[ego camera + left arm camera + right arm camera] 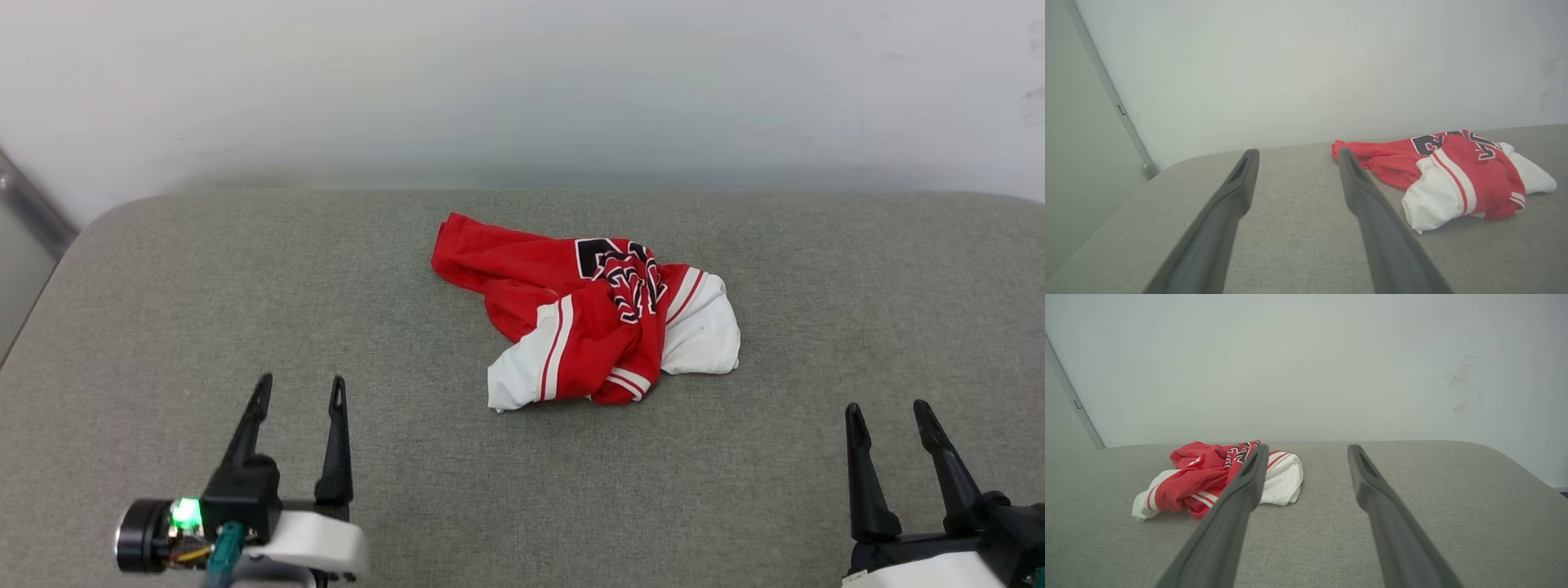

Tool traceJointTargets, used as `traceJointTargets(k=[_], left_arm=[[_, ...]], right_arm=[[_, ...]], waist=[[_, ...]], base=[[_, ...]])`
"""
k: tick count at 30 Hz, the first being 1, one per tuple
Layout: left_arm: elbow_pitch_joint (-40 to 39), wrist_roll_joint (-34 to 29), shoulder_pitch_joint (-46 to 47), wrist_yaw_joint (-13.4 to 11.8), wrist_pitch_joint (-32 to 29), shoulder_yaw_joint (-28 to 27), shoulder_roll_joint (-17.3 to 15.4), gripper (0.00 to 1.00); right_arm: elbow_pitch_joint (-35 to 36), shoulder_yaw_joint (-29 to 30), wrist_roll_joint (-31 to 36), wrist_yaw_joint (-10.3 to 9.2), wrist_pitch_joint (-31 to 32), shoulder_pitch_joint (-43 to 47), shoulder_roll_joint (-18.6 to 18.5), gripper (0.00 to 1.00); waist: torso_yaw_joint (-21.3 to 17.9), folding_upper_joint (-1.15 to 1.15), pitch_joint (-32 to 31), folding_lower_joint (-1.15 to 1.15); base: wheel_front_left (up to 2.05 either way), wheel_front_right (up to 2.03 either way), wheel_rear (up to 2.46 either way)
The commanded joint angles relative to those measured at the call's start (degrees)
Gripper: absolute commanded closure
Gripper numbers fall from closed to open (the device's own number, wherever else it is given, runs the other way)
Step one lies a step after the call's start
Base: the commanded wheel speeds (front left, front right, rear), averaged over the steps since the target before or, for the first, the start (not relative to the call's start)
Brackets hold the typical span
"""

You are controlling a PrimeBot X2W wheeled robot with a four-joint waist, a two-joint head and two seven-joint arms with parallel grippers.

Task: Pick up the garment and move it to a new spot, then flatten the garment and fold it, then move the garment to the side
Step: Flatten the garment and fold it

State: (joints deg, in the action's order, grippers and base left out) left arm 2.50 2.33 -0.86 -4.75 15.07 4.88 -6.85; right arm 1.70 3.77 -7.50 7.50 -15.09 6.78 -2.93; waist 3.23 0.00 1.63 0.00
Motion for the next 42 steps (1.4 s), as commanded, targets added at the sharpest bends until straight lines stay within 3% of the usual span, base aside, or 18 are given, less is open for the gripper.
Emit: traceJointTargets(k=[1, 7, 13, 20, 24, 34, 42], left_arm=[[-0.22, 0.0, 1.26, 0.34, 0.15, -0.24, -0.45, 0.0], [1.2, -0.53, 11.38, 5.05, 0.15, -0.24, -3.88, 0.0], [7.87, -0.08, 23.59, 9.88, -0.06, 2.25, -6.72, 0.0], [13.72, 3.86, 36.92, 12.07, -10.58, 9.64, -9.13, 0.0], [14.29, 11.56, 43.55, 12.04, -20.52, 20.24, -12.41, 0.0], [10.1, 35.44, 57.01, 12.07, -47.12, 45.94, -24.36, 0.0], [6.07, 46.7, 62.78, 12.08, -57.71, 60.22, -29.59, 0.0]], right_arm=[[0.19, 0.07, 0.31, -0.02, -0.12, -0.54, 0.1, 0.0], [0.36, -0.16, 0.67, -0.02, -0.12, -1.48, 0.11, 0.0], [0.82, -0.45, 1.28, -0.02, -0.11, -3.02, 0.11, 0.0], [1.36, -0.46, 1.43, -0.02, -0.12, -4.57, 0.1, 0.0], [1.43, -0.48, 1.42, -0.02, -0.12, -5.49, 0.11, 0.0], [1.6, -0.56, 1.03, -0.02, -0.12, -8.32, 0.11, 0.0], [2.12, -0.47, 0.67, -0.02, -0.12, -10.56, 0.1, 0.0]], waist=[[0.04, 0.0, 0.14, 0.0], [0.07, 0.0, 1.57, 0.0], [-0.74, 0.0, 3.74, 0.0], [-1.92, 0.0, 7.08, 0.0], [-2.51, 0.0, 8.91, 0.0], [-4.87, 0.0, 13.25, 0.0], [-6.83, 0.0, 17.19, 0.0]], base=[[0.0, 0.0, 0.0], [0.0, 0.0, 0.0], [0.0, 0.0, 0.0], [0.0, 0.0, 0.0], [0.0, 0.0, 0.0], [0.0, 0.0, 0.0], [0.0, 0.0, 0.0]])
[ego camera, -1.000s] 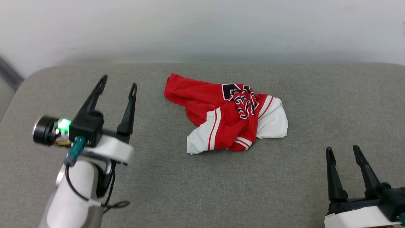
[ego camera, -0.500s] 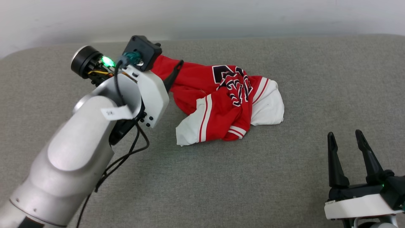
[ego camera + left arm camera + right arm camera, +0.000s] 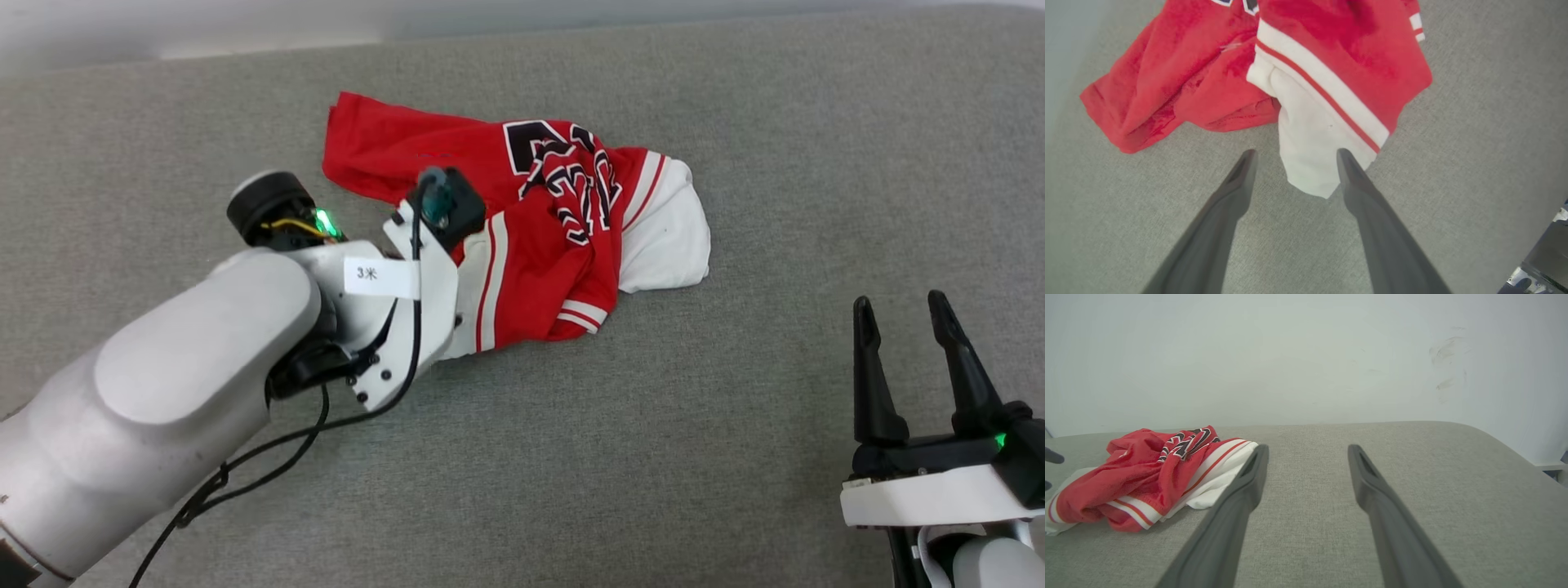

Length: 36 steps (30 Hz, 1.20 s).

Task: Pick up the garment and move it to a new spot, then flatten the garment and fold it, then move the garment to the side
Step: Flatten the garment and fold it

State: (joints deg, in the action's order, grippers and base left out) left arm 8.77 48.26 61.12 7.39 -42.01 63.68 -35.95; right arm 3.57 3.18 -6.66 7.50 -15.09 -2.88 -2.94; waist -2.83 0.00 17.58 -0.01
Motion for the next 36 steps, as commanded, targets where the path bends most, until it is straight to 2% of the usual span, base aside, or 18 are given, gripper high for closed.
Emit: traceJointTargets(k=[1, 5, 12, 13, 14, 15, 19, 24, 29, 35, 36], left_arm=[[-0.18, 1.66, 1.21, -0.06, -1.19, 3.04, -0.8, 0.0], [0.6, 3.29, 2.17, -0.06, -2.36, 7.73, -1.53, 0.0], [3.27, 3.17, 0.29, -0.07, -2.87, 10.0, -0.54, 0.0], [3.47, 3.37, 0.02, -0.07, -2.42, 10.1, -0.36, 0.15], [3.52, 3.63, 0.07, -0.07, -1.66, 10.16, -0.08, 0.91], [3.48, 3.54, 0.28, -0.07, -1.21, 10.19, 0.16, 1.0], [2.32, 2.33, 1.19, -0.06, -0.18, 9.97, -0.06, 1.0], [1.84, 3.12, 2.41, -0.06, 4.1, 9.66, -0.42, 1.0], [1.98, 3.69, -0.62, -0.06, 9.4, 9.72, -4.67, 1.0], [3.93, 6.46, -7.49, -0.36, 11.52, 9.7, -9.72, 1.0], [3.93, 6.46, -7.49, -0.36, 11.52, 9.7, -9.72, 1.0]], right_arm=[[0.32, 0.09, -0.24, -0.02, -0.12, -1.18, 0.12, 0.0], [0.46, -0.12, -0.42, -0.02, -0.12, -2.45, 0.12, 0.0], [0.28, -0.43, -0.8, -0.02, -0.12, -4.26, 0.12, 0.0], [0.23, -0.4, -0.84, -0.02, -0.12, -4.45, 0.12, 0.0], [0.23, -0.26, -0.84, -0.02, -0.12, -4.41, 0.12, 0.0], [0.18, -0.19, -0.79, -0.02, -0.12, -4.32, 0.12, 0.0], [-0.23, 0.18, -0.23, -0.02, -0.12, -3.44, 0.13, 0.0], [-0.61, 0.05, 0.27, -0.02, -0.12, -2.46, 0.11, 0.0], [-1.19, 0.17, 0.86, -0.02, -0.12, -0.37, 0.12, 0.0], [-1.47, 0.22, 1.05, -0.02, -0.12, 1.2, 0.12, 0.0], [-1.47, 0.22, 1.05, -0.02, -0.12, 1.2, 0.12, 0.0]], waist=[[-0.94, 0.0, 1.71, 0.01], [-1.67, 0.0, 3.87, 0.01], [-2.18, 0.0, 6.51, 0.01], [-2.17, 0.0, 6.64, 0.01], [-2.04, 0.0, 6.73, 0.01], [-1.88, 0.0, 6.72, 0.01], [-0.54, 0.0, 5.68, 0.01], [1.43, 0.0, 3.26, 0.01], [4.53, 0.0, -1.14, 0.01], [6.57, 0.0, -3.86, 0.01], [6.57, 0.0, -3.86, 0.01]], base=[[0.0, 0.0, 0.0], [0.0, 0.0, 0.0], [0.0, 0.0, 0.0], [0.0, 0.0, 0.0], [0.0, 0.0, 0.0], [0.0, 0.0, 0.0], [0.0, 0.0, 0.0], [0.0, 0.0, 0.0], [0.0, 0.0, 0.0], [0.0, 0.0, 0.0], [0.0, 0.0, 0.0]])
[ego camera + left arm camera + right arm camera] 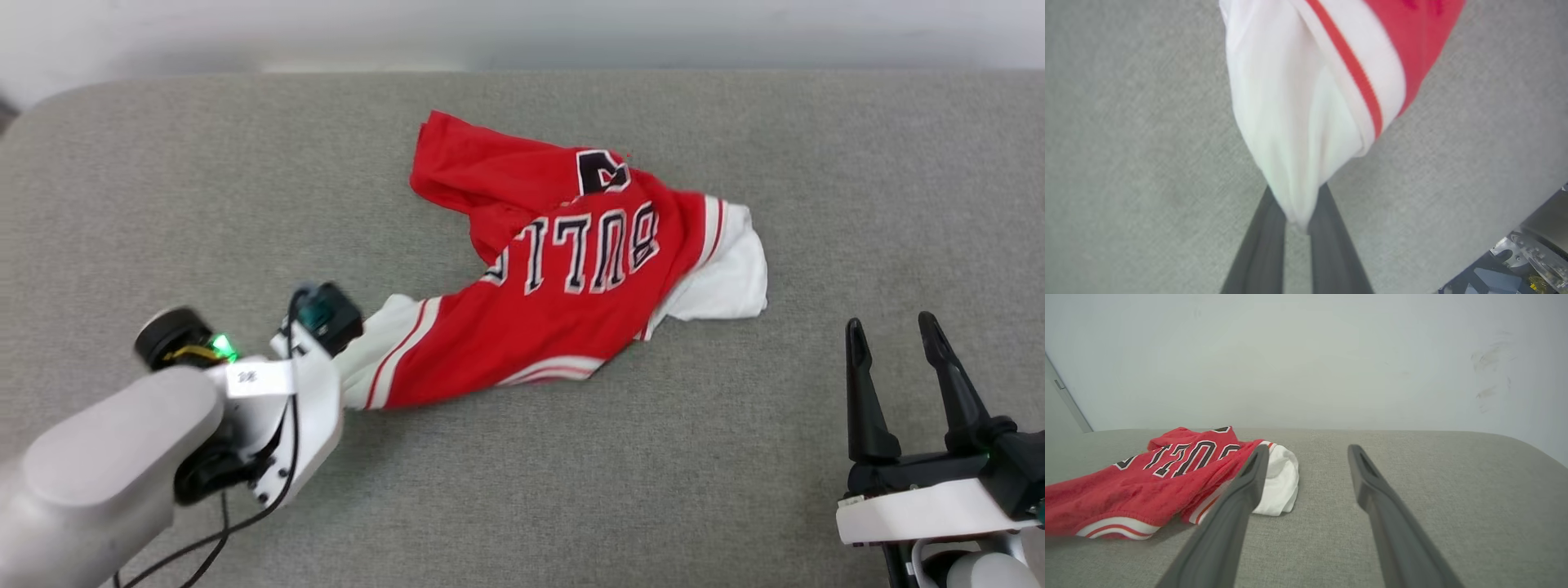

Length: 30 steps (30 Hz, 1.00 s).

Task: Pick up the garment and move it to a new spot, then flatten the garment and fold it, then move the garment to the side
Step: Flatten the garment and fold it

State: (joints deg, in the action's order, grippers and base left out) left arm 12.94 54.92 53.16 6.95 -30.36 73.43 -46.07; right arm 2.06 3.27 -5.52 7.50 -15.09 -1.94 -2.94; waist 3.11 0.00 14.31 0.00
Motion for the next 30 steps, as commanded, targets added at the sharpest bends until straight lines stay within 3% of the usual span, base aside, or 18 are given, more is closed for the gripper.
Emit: traceJointTargets(k=[1, 8, 9, 10, 13, 22, 25, 30], left_arm=[[0.27, 0.3, -0.91, -0.28, 0.3, -0.05, -0.27, 1.0], [3.9, 3.27, -8.71, -3.22, 4.7, -0.67, -2.02, 1.0], [4.25, 3.43, -9.47, -3.59, 5.81, -0.83, -1.85, 0.56], [4.38, 3.24, -10.07, -4.12, 7.38, -1.11, -1.68, 0.0], [3.75, 2.23, -10.94, -6.12, 12.52, -2.58, -1.62, 0.0], [-3.37, -2.24, -13.68, -16.24, 27.2, -6.96, -3.79, 0.0], [-6.2, -3.14, -14.94, -20.51, 30.96, -8.59, -4.88, 0.0], [-9.79, -3.49, -18.68, -28.59, 40.31, -12.45, -4.13, 0.0]], right_arm=[[0.01, 0.05, -0.05, -0.02, -0.12, 0.55, 0.12, 0.0], [-0.46, -0.16, 0.34, -0.02, -0.12, 1.59, 0.12, 0.0], [-0.53, 0.04, 0.39, -0.02, -0.12, 1.6, 0.11, 0.0], [-0.46, 0.32, 0.51, -0.02, -0.12, 1.45, 0.11, 0.0], [0.09, 1.06, 1.72, -0.02, -0.12, 0.52, 0.12, 0.0], [5.44, 5.89, 8.58, -0.03, -0.11, -5.69, -0.44, 0.0], [6.58, 5.55, 10.22, -0.03, -0.11, -8.93, -2.94, 0.0], [3.35, 0.59, 10.04, -0.03, -0.11, -15.43, -10.54, 0.0]], waist=[[0.74, 0.0, -0.85, 0.0], [0.75, 0.0, -2.42, 0.0], [0.74, 0.0, -2.77, 0.0], [0.7, 0.0, -3.14, 0.0], [0.7, 0.0, -4.43, 0.0], [3.49, 0.0, -7.47, 0.0], [4.42, 0.0, -7.71, 0.0], [5.31, 0.0, -7.25, 0.0]], base=[[0.0, 0.0, 0.0], [0.0, 0.0, 0.0], [0.0, 0.0, 0.0], [0.0, 0.0, 0.0], [0.0, 0.0, 0.0], [0.0, 0.0, 0.0], [0.0, 0.0, 0.0], [0.0, 0.0, 0.0]])
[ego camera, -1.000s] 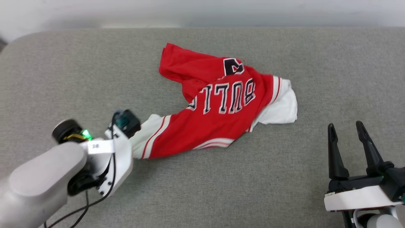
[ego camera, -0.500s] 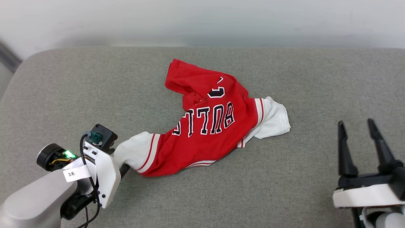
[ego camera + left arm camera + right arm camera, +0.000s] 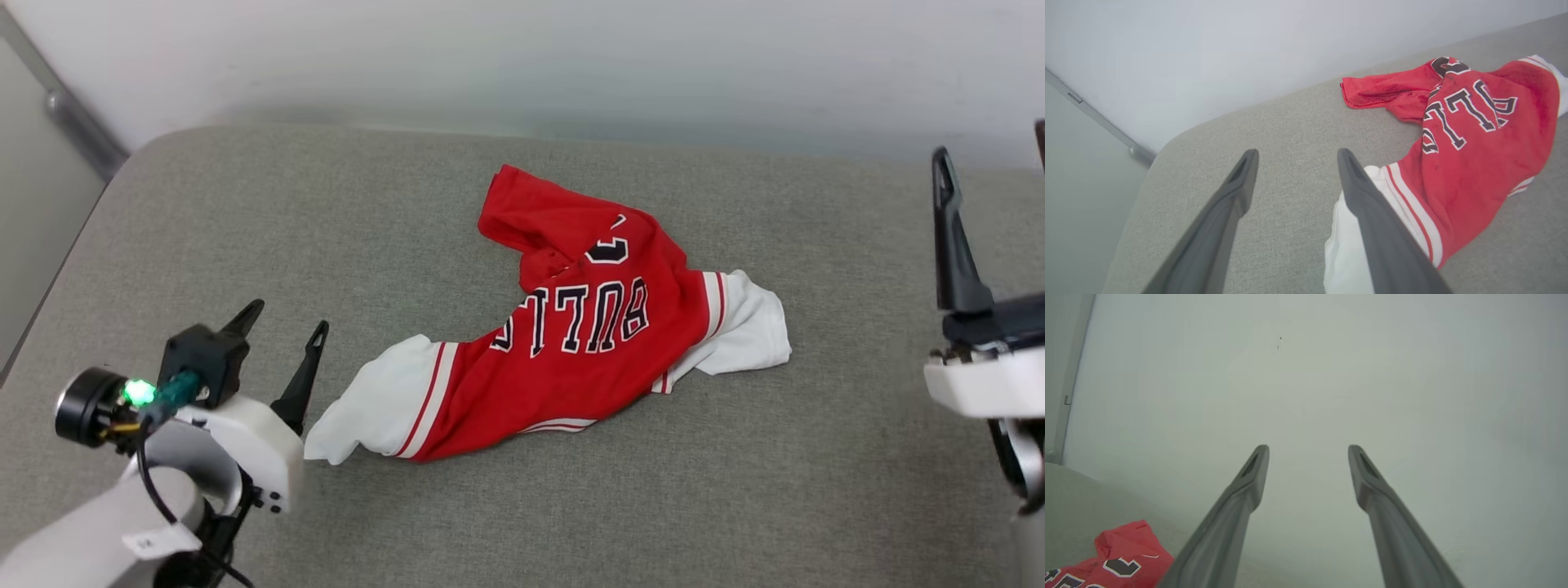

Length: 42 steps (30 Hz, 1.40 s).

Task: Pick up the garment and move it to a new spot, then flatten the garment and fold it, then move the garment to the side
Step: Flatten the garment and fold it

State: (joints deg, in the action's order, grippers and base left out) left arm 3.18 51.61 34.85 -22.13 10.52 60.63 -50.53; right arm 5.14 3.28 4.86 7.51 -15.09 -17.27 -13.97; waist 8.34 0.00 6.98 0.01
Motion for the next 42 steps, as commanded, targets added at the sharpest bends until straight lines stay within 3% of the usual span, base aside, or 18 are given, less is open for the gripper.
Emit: traceJointTargets(k=[1, 4, 9, 12, 14, 20, 25, 30, 37, 38, 39, 42], left_arm=[[-0.26, 0.13, -1.29, -1.28, 1.23, -0.84, 0.72, 0.0], [-0.82, -0.93, -3.93, -5.89, 4.01, -3.85, 2.29, 0.0], [-4.21, -7.54, -8.86, -11.56, 4.75, -13.02, 6.83, 0.0], [-6.69, -13.44, -13.1, -13.16, 4.65, -19.0, 10.39, 0.0], [-7.85, -17.03, -15.59, -12.93, 4.66, -22.72, 12.91, 0.0], [-9.7, -26.2, -20.42, -9.71, 4.68, -31.2, 21.17, 0.0], [-8.95, -31.4, -21.49, -4.64, 4.68, -36.35, 27.39, 0.0], [-8.16, -35.57, -20.78, -0.09, 4.69, -40.46, 32.52, 0.0], [-6.99, -39.98, -20.82, 4.74, 4.69, -45.13, 37.66, 0.0], [-6.73, -40.39, -21.03, 5.37, 4.69, -45.84, 38.15, 0.0], [-6.47, -40.78, -21.34, 5.96, 4.69, -46.55, 38.51, 0.0], [-5.75, -42.02, -22.65, 7.35, 4.69, -48.16, 39.65, 0.0]], right_arm=[[-1.12, -1.09, -0.82, -0.04, -0.11, -1.31, -1.22, 0.0], [-6.45, -7.72, -3.07, -0.04, 2.31, -5.5, -7.07, 0.0], [-10.39, -22.06, -11.96, -0.04, 16.32, -13.03, -17.15, 0.0], [-10.06, -30.32, -18.99, -0.04, 26.66, -17.36, -22.45, 0.0], [-9.19, -34.89, -23.99, -0.05, 33.61, -19.95, -25.25, 0.0], [-9.33, -44.69, -37.91, -0.04, 52.15, -26.95, -30.74, 0.0], [-13.1, -48.7, -45.68, -0.04, 61.94, -31.58, -30.79, 0.0], [-18.32, -52.27, -48.23, -0.04, 64.85, -34.52, -29.14, 0.0], [-22.94, -59.57, -51.68, 0.08, 63.58, -32.91, -26.9, 0.0], [-22.9, -60.27, -52.21, 0.08, 62.67, -32.97, -26.75, 0.33], [-22.72, -60.64, -53.03, 0.12, 61.56, -33.23, -26.68, 1.0], [-21.67, -60.93, -54.52, 0.06, 57.58, -34.71, -27.91, 1.0]], waist=[[0.22, 0.0, 0.19, -0.01], [0.57, 0.0, 0.62, -0.01], [1.26, 0.0, 2.27, -0.01], [1.81, 0.0, 3.7, -0.01], [2.29, 0.0, 4.9, -0.01], [4.06, 0.0, 9.14, -0.01], [5.56, 0.0, 12.84, -0.01], [6.85, 0.0, 15.88, -0.01], [7.19, 0.0, 17.6, -0.01], [6.98, 0.0, 17.4, -0.01], [6.71, 0.0, 17.07, -0.01], [5.83, 0.0, 15.24, -0.01]], base=[[0.0, 0.0, 0.0], [0.0, 0.0, 0.0], [0.0, 0.0, 0.0], [0.0, 0.0, 0.0], [0.0, 0.0, 0.0], [0.0, 0.0, 0.0], [0.0, 0.0, 0.0], [0.0, 0.0, 0.0], [0.0, 0.0, 0.0], [0.0, 0.0, 0.0], [0.0, 0.0, 0.0], [0.0, 0.0, 0.0]])
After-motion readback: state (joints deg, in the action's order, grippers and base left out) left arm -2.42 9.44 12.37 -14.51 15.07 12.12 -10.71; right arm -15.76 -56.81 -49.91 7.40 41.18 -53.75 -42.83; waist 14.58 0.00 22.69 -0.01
